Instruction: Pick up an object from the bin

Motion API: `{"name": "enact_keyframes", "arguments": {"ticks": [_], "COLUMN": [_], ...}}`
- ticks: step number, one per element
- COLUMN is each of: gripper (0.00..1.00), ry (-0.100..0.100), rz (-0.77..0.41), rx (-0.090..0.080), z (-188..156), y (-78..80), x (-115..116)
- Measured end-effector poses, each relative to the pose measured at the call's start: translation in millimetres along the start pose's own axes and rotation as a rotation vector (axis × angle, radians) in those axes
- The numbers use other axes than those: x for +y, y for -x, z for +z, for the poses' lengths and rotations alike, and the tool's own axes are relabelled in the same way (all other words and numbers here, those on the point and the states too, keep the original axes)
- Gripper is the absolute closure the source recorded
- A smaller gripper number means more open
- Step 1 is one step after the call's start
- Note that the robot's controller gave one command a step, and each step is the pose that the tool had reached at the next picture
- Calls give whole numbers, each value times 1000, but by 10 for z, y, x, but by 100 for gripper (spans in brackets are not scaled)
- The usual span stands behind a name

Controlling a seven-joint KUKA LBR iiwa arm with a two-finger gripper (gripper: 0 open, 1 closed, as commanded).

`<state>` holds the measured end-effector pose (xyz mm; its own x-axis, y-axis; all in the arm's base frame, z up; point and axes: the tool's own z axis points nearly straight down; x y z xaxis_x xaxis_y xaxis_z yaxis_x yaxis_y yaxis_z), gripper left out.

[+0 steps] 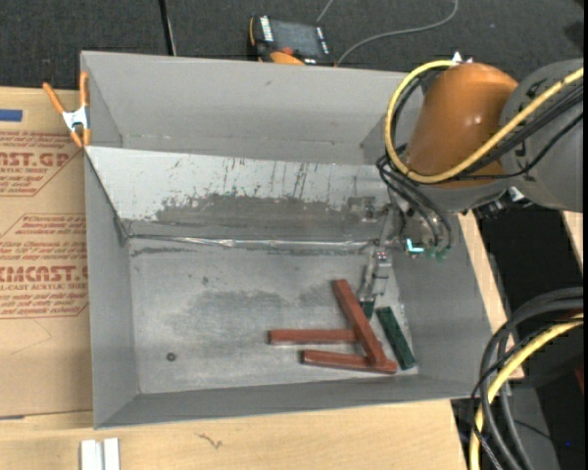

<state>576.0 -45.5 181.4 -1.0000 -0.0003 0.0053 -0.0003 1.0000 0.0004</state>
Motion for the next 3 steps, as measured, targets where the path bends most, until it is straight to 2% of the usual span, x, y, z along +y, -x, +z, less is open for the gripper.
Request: {"name": "enact_keyframes", "arguments": {"ticks": [1, 2, 3], "gripper": [0, 0, 100], "ry": [0, 0, -1], "rz": [-174, -683, -680], "rx": [-6, -7, -5], "z": [1135, 1060, 1056], "y": [-458, -460, -462], "x": [-127, 265, 257]}}
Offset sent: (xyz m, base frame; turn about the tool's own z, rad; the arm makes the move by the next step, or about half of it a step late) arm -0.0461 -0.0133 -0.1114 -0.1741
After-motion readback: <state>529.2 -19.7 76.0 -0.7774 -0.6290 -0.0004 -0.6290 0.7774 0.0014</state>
